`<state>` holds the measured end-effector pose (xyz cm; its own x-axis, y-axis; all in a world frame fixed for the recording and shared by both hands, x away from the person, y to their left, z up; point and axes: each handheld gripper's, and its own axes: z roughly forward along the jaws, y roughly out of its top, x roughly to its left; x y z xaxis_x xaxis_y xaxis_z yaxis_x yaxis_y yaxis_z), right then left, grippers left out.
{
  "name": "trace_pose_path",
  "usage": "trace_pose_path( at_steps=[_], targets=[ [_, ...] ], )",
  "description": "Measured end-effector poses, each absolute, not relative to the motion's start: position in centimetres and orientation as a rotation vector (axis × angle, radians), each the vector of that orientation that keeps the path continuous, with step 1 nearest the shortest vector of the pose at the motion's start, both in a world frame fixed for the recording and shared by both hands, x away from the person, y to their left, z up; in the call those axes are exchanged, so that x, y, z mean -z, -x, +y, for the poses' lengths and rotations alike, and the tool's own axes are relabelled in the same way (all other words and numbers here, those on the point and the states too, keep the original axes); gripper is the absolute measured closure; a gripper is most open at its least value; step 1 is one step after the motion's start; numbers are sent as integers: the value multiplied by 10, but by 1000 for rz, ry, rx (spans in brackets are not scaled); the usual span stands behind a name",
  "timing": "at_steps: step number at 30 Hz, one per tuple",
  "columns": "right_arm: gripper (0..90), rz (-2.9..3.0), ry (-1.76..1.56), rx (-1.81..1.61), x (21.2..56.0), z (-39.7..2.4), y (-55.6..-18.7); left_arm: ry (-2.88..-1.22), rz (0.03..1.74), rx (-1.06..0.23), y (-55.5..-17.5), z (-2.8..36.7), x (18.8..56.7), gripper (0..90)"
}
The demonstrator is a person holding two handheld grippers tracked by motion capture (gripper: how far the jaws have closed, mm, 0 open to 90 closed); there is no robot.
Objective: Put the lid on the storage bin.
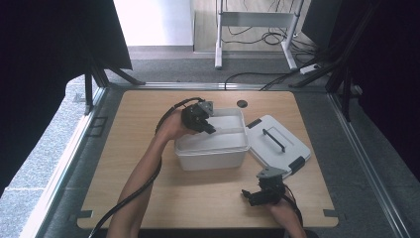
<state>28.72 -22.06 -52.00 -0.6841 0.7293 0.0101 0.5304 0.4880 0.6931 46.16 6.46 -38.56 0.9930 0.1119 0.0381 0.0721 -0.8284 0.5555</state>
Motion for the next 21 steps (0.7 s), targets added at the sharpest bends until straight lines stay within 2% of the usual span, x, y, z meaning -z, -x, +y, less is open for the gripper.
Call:
trace_pose_path(
  at_steps=[4,5,9,12,15,18,19,21],
  targets=[
    [0,2451,-1066,-993,520,-221,-287,-2549,183,-87,-462,64,385,887],
    [0,2451,-1066,-993,520,-221,-287,-2548,205,-93,-461,65,385,850],
    [0,2451,-1067,-993,520,-221,-287,-2507,322,-172,-458,69,383,556],
    [0,2452,-1068,-994,520,-221,-287,-2471,404,-208,-453,76,378,386],
    [0,2452,-1068,-996,520,-221,-287,-2436,488,-231,-447,85,371,177],
    [0,2456,-1065,-998,520,-221,-287,-2396,533,-252,-436,98,366,109],
    [0,2462,-1056,-997,520,-221,-287,-2393,533,-254,-433,102,365,52],
    [0,2466,-1046,-1001,520,-222,-287,-2384,557,-267,-426,111,362,33]
  ],
)
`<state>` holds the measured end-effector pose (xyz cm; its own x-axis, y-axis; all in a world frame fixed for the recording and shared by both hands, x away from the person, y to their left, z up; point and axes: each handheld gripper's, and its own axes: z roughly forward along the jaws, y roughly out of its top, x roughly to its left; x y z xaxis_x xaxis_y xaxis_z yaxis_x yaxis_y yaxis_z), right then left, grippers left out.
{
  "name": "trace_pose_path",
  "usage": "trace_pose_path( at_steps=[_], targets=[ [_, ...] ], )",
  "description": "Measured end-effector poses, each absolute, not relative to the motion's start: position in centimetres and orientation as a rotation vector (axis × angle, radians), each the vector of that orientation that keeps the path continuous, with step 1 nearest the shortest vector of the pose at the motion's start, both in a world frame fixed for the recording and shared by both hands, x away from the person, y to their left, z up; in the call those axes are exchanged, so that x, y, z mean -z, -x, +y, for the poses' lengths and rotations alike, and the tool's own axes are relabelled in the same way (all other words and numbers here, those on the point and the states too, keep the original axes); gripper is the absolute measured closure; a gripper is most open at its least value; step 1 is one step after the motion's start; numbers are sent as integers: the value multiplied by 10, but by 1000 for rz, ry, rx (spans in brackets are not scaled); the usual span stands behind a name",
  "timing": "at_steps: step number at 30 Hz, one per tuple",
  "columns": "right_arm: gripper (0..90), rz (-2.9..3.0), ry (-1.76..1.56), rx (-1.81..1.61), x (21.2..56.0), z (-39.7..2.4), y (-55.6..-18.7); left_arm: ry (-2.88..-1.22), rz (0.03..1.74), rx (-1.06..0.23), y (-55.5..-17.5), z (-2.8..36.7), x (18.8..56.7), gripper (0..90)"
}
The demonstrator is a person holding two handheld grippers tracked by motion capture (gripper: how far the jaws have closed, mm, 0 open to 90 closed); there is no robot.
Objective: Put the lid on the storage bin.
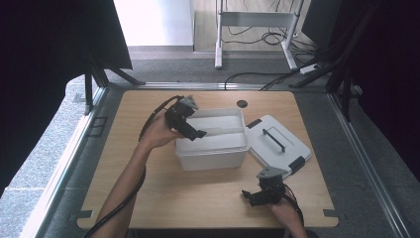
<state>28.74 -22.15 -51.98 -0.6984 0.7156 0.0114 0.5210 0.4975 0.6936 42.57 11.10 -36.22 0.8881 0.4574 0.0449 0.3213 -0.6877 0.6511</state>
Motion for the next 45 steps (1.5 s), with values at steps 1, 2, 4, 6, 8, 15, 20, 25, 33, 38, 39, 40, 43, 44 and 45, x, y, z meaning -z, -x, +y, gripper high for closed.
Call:
trace_pose_path(
  at_steps=[1,2,4,6,8,15,20,25,33,38,39,40,43,44,45],
  targets=[
    [0,2468,-1034,-1003,520,-222,-288,-2380,574,-280,-422,116,361,20],
    [1,2470,-1032,-1007,520,-223,-288,-2375,588,-286,-418,121,360,12],
    [31,2483,-1042,-1032,518,-224,-289,-2349,620,-293,-411,132,359,0],
    [87,2507,-1042,-1059,515,-225,-289,-2312,657,-308,-403,143,358,0],
    [88,2512,-1037,-1076,511,-225,-289,-2270,695,-311,-396,153,358,0],
    [108,2533,-996,-1062,497,-224,-291,-2252,741,-367,-363,186,371,0],
    [123,2542,-1003,-1077,484,-228,-299,-2243,778,-389,-344,201,390,0],
    [124,2557,-988,-1082,471,-232,-308,-2212,816,-383,-327,211,418,0],
    [124,2529,-999,-1079,445,-243,-331,-2190,890,-376,-308,213,465,0],
    [123,2513,-1008,-1072,432,-251,-349,-2201,922,-367,-300,209,487,0],
    [123,2510,-1009,-1065,431,-252,-352,-2196,929,-361,-299,209,492,0],
    [124,2505,-1011,-1047,429,-254,-357,-2197,934,-361,-298,208,495,0],
    [132,2485,-1026,-1011,426,-260,-369,-2203,949,-360,-294,206,506,0],
    [134,2474,-1041,-992,425,-263,-375,-2205,951,-358,-293,205,508,0],
    [135,2464,-1051,-978,425,-265,-379,-2211,951,-360,-292,203,511,0]
  ],
)
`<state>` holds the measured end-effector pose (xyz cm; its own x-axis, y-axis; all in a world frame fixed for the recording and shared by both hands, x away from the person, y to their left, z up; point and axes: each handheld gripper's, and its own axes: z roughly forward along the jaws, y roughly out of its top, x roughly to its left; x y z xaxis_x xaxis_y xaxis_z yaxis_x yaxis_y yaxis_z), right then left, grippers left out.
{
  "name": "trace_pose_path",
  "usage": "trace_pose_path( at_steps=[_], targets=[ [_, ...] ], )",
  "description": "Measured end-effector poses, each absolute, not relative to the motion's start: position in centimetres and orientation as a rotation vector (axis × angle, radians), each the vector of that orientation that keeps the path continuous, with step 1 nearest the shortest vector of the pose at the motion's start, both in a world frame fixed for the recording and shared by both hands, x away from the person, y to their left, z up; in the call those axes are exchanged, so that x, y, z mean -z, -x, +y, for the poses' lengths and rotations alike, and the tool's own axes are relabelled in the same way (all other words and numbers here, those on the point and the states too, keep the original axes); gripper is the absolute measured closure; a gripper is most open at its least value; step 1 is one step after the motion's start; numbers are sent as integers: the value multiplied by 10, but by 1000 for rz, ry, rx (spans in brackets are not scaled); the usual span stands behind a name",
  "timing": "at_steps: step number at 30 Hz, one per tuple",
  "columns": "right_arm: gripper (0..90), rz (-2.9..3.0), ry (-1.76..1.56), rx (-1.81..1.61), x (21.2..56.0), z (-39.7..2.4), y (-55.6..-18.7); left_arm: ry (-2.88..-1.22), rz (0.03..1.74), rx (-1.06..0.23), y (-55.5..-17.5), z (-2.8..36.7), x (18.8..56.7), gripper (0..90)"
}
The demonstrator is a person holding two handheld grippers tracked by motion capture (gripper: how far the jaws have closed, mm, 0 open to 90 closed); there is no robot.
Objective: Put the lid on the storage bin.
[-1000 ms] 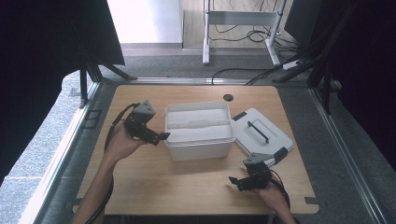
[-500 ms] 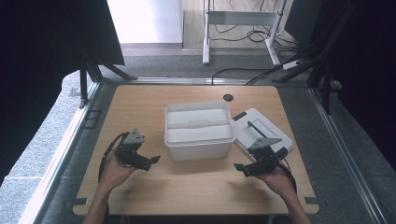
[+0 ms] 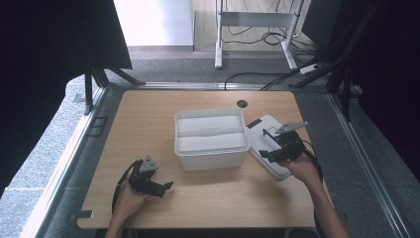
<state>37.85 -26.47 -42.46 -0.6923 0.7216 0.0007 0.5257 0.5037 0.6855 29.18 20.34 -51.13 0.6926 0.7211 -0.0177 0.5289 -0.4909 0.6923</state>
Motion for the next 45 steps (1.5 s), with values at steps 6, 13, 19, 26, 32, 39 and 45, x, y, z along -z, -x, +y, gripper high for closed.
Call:
trace_pose_path(
  at_steps=[6,13,19,26,32,39,45],
  targets=[
    [222,2422,-1130,-864,432,-280,-405,-2238,959,-333,-291,201,522,0],
    [436,2414,-1171,-808,446,-282,-428,-2241,969,-325,-292,201,523,0],
    [730,2488,-1166,-781,450,-281,-444,-2236,980,-328,-292,202,523,0],
    [846,2486,-1166,-732,445,-287,-449,-2235,982,-329,-292,202,523,0],
    [848,2493,-1168,-795,435,-301,-445,-2235,982,-329,-292,202,523,0],
    [848,2507,-1119,-853,404,-313,-434,-2235,982,-329,-292,202,523,0],
    [848,2528,-1065,-857,376,-326,-426,-2235,983,-329,-292,202,523,0]
  ],
)
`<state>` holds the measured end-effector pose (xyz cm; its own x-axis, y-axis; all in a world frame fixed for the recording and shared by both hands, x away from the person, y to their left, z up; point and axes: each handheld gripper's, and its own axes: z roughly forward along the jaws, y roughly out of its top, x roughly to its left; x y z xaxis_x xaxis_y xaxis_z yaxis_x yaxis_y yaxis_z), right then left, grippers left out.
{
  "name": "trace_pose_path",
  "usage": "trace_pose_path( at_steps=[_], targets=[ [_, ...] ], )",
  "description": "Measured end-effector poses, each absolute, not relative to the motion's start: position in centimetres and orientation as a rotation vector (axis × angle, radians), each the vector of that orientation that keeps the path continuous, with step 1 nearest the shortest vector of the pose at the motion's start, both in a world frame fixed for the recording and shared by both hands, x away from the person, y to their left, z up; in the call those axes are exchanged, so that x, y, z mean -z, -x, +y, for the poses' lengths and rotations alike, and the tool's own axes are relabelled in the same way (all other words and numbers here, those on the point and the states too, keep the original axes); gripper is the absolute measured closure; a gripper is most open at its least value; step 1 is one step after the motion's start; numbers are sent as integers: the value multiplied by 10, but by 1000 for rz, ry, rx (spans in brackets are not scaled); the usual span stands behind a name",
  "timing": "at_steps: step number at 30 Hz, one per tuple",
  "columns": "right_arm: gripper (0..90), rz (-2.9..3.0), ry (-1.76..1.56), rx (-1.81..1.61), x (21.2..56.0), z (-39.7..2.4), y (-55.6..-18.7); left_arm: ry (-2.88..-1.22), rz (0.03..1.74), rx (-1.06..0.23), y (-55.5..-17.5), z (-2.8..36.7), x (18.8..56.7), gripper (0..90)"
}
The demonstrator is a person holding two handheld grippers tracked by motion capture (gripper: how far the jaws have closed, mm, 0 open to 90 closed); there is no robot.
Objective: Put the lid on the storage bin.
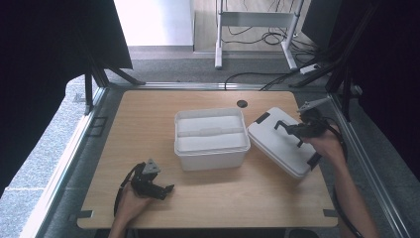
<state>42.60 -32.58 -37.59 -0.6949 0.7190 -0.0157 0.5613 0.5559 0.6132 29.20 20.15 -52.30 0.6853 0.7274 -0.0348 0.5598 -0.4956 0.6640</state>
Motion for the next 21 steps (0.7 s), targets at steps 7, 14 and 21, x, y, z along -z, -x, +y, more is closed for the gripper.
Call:
trace_pose_path(
  at_steps=[7,14,21],
  targets=[
    [849,2538,-971,-886,340,-335,-419,-2235,981,-333,-292,202,523,0],
    [848,2583,-828,-948,306,-321,-416,-2234,982,-329,-292,201,523,0],
    [848,2655,-643,-995,288,-285,-421,-2234,978,-329,-292,201,523,0]
  ],
)
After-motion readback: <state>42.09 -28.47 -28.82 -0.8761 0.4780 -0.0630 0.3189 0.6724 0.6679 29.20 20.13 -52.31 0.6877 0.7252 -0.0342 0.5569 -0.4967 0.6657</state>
